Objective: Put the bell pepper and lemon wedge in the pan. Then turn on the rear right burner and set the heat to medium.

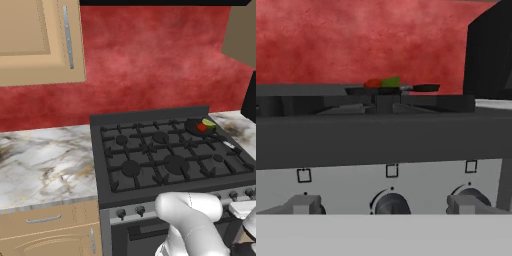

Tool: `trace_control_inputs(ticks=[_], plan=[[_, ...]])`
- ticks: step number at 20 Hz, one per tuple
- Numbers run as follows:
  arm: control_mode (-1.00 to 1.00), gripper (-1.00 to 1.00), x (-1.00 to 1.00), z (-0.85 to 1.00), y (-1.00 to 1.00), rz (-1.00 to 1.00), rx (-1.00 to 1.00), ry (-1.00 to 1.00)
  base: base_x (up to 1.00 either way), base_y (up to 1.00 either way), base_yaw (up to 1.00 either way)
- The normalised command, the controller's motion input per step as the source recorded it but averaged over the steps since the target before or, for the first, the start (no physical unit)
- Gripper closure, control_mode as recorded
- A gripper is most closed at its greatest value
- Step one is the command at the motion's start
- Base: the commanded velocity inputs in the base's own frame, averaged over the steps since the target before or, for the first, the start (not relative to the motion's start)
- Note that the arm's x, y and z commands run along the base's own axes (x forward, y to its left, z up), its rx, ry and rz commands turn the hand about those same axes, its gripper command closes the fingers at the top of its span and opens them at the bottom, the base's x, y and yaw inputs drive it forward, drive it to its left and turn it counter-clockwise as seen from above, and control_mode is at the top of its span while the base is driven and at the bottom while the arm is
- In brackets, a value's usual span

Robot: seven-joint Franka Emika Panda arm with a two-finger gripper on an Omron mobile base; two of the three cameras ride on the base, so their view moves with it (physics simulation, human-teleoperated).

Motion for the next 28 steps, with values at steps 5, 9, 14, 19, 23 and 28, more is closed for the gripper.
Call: trace_control_inputs(ticks=[5,9,14,19,23,28], plan=[[-1.0,-1.0,0.0,-0.28,-0.02,0.0,0.0,0.01,0.0,0.0,0.0],[-1.0,-1.0,0.0,-0.24,0.0,0.0,0.0,0.03,0.0,0.0,0.0],[-1.0,-1.0,0.0,-0.06,0.0,0.0,0.0,0.0,0.0,0.0,0.0],[-1.0,-1.0,0.17,0.0,0.0,0.0,0.0,0.0,0.0,0.0,0.0],[-1.0,-1.0,0.34,-0.01,0.0,0.0,0.0,0.01,0.0,0.0,0.0],[-1.0,-1.0,0.29,-0.06,0.0,0.0,0.0,0.01,0.0,0.0,0.0]])
